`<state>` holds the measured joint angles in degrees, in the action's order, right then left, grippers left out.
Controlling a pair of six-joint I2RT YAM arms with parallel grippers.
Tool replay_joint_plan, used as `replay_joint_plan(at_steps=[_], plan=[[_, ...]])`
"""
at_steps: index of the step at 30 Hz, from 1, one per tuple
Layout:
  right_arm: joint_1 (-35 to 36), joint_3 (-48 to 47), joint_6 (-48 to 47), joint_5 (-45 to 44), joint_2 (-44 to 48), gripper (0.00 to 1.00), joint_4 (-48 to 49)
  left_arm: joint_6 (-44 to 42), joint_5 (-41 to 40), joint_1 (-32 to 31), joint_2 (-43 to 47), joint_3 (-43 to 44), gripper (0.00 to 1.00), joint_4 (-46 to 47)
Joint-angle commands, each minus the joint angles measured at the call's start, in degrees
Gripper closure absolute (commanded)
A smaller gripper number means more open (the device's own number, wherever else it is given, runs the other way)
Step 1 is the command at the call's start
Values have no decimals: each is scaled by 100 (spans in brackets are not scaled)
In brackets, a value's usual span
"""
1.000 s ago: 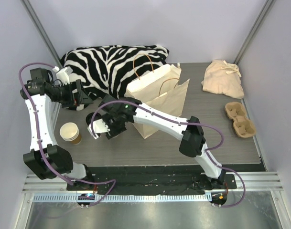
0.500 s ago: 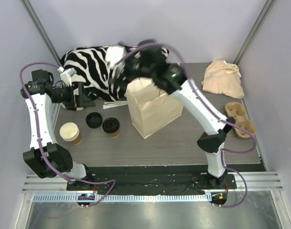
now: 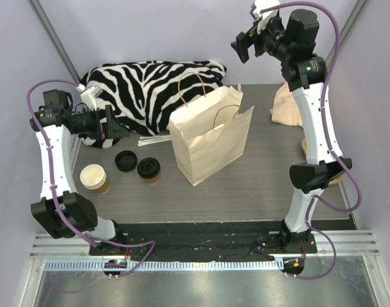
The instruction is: Pack the takeout coffee
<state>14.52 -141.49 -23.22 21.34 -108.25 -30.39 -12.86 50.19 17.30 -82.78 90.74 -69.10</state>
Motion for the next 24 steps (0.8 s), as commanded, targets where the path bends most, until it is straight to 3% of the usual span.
replay_joint_plan(at_steps=[1, 10, 19, 24], plan=[[15, 69, -919, 1142, -223, 0, -1485, 161, -27, -51, 43, 172, 0, 292], [147, -89, -3476, 1443, -724, 0, -3937, 205, -176, -375, 166, -126, 0, 266], [384, -204, -4540, 1742, -935, 0, -4729, 389, -510, -640, 236, -250, 0, 353], [464, -247, -4700, 1812, -1075, 0, -4704, 574, -616, -789, 228, -241, 1, 512]])
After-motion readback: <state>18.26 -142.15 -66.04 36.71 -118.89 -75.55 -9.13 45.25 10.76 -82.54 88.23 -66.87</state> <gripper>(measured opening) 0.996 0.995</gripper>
